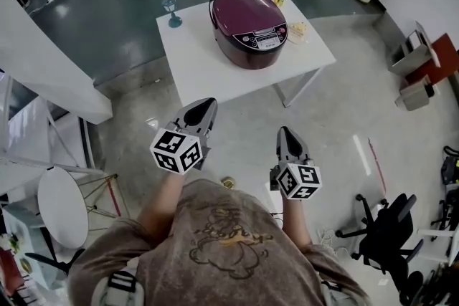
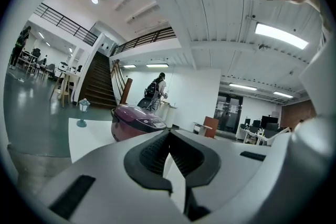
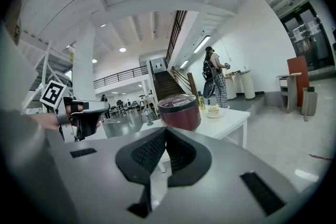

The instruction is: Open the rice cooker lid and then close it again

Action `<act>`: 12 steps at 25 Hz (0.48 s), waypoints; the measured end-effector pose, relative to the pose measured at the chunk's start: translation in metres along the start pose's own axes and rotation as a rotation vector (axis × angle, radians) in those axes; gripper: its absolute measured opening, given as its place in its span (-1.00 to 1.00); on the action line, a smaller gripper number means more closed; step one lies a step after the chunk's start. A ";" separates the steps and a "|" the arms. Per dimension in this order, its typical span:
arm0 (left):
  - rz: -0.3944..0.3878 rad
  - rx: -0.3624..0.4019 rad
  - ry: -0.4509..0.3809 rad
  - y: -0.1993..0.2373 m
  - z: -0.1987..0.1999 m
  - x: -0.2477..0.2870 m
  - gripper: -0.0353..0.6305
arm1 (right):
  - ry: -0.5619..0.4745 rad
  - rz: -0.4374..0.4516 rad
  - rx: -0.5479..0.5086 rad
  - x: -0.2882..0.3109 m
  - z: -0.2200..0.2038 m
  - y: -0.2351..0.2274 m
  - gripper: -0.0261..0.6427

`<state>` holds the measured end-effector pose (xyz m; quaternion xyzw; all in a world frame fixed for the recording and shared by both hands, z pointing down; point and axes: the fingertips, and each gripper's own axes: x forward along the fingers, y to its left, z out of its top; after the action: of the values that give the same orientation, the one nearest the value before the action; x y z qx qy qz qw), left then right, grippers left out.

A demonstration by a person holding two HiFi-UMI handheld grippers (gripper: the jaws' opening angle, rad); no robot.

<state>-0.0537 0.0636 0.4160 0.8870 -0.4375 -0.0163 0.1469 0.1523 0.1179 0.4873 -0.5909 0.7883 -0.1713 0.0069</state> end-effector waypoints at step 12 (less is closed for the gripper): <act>0.021 0.013 0.007 0.008 0.003 0.034 -0.83 | 0.000 0.005 0.018 0.028 0.005 -0.027 -0.91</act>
<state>-0.0397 0.0320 0.4190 0.8833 -0.4465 -0.0089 0.1427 0.1702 0.0837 0.4951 -0.5886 0.7883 -0.1786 0.0126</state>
